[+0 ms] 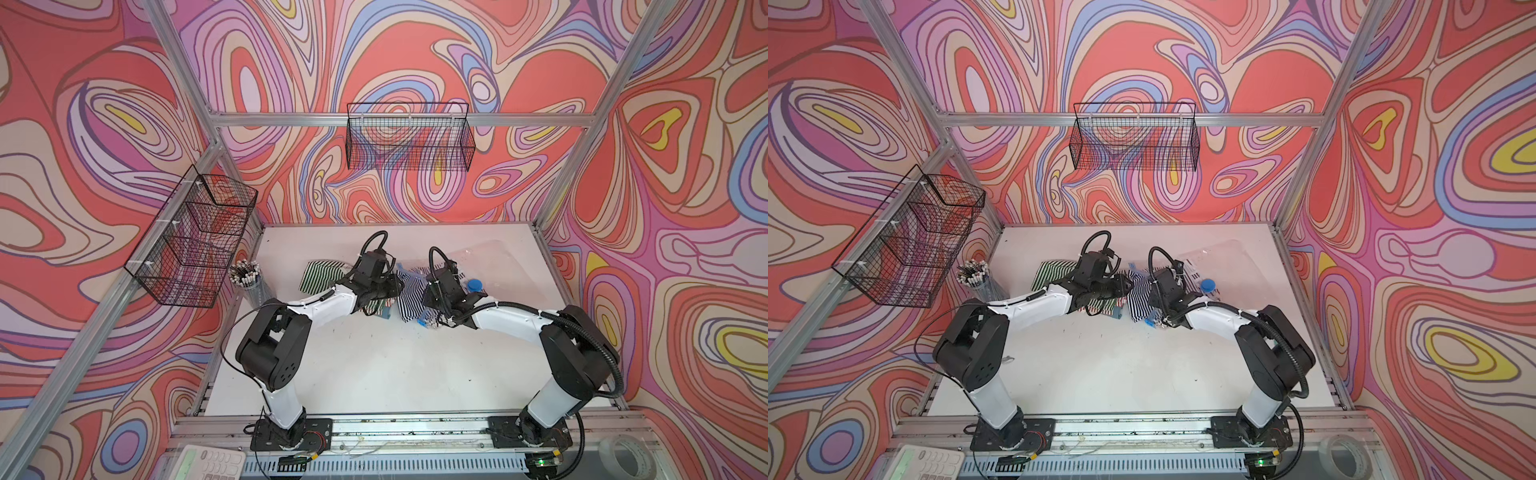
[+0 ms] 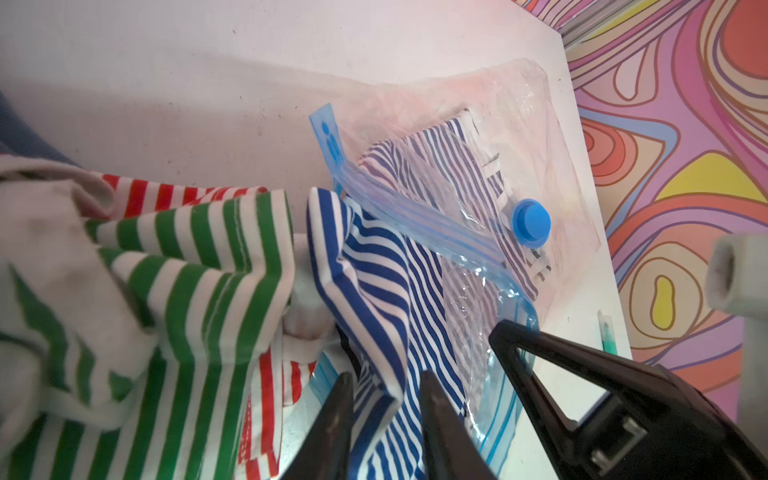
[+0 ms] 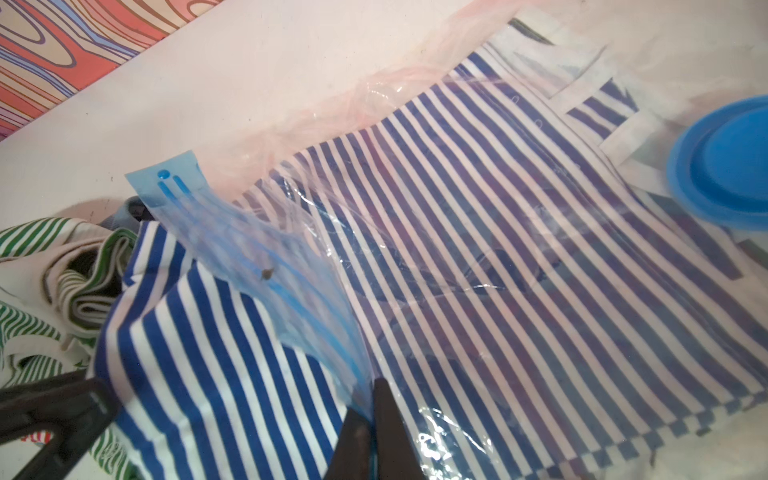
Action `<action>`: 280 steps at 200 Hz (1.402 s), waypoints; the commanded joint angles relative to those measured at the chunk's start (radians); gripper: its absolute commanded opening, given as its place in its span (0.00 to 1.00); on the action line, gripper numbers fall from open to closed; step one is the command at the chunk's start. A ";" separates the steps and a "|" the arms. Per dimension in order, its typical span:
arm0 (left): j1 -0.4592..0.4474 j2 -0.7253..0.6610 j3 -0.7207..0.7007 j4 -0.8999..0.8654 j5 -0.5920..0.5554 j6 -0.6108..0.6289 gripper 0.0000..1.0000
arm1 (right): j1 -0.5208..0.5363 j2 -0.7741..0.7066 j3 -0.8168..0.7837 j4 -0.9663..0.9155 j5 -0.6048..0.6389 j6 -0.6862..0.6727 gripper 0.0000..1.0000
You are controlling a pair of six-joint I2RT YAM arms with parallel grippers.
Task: Take the tank top out of the vacuum bag
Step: Take out the tank top from the vacuum bag.
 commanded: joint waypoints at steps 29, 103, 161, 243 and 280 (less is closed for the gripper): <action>0.005 0.017 -0.025 0.003 -0.004 -0.019 0.46 | -0.001 0.015 0.002 0.006 -0.005 0.011 0.00; -0.041 0.019 -0.026 0.019 -0.024 0.034 0.58 | 0.000 0.010 -0.001 0.002 -0.004 0.011 0.00; -0.061 0.100 0.034 -0.010 -0.047 0.055 0.49 | 0.000 -0.001 -0.005 0.002 -0.007 0.017 0.00; -0.065 0.046 0.097 -0.097 -0.051 0.106 0.00 | -0.001 -0.004 -0.015 -0.012 0.025 0.015 0.00; -0.062 -0.054 0.057 -0.103 -0.085 0.153 0.00 | -0.001 -0.006 -0.021 -0.013 0.044 0.014 0.00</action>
